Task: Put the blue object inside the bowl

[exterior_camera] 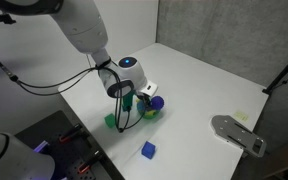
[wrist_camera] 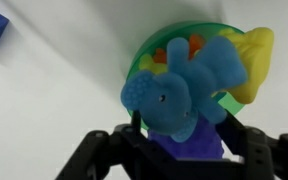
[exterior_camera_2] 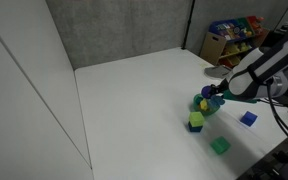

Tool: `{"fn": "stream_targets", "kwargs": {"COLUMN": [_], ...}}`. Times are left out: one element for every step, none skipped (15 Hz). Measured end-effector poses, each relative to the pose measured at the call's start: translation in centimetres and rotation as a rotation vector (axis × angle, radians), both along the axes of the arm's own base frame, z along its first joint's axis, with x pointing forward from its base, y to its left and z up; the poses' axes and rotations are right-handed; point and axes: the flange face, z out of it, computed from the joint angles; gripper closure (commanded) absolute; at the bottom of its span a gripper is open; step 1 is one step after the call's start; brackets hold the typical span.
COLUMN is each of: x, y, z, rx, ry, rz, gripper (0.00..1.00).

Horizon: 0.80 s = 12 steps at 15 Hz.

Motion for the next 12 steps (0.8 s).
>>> {"fn": "stream_targets", "kwargs": {"x": [0.1,0.2,0.2,0.3,0.4,0.4,0.3,0.3,0.4,0.4,0.4,0.5], "y": [0.1,0.1,0.1,0.1,0.1,0.0,-0.1,-0.2,-0.2,-0.2,-0.1,0.0], "z": [0.2,0.4,0.6,0.8,1.0,1.2,1.4,1.7,2.0,2.5,3.0,3.6], "rx": [-0.005,-0.009,-0.014,-0.018,-0.023,-0.026,-0.028,-0.028,-0.028,-0.027,-0.025,-0.022], "ry": [-0.01,-0.02,-0.029,-0.038,-0.046,-0.051,-0.054,-0.058,-0.063,-0.066,-0.065,-0.057], "rz": [0.003,0.006,0.007,0.009,0.01,0.009,0.008,0.007,0.007,0.009,0.02,0.038], "gripper": [0.0,0.0,0.0,0.0,0.0,0.0,0.0,0.0,0.0,0.0,0.0,0.0]}}
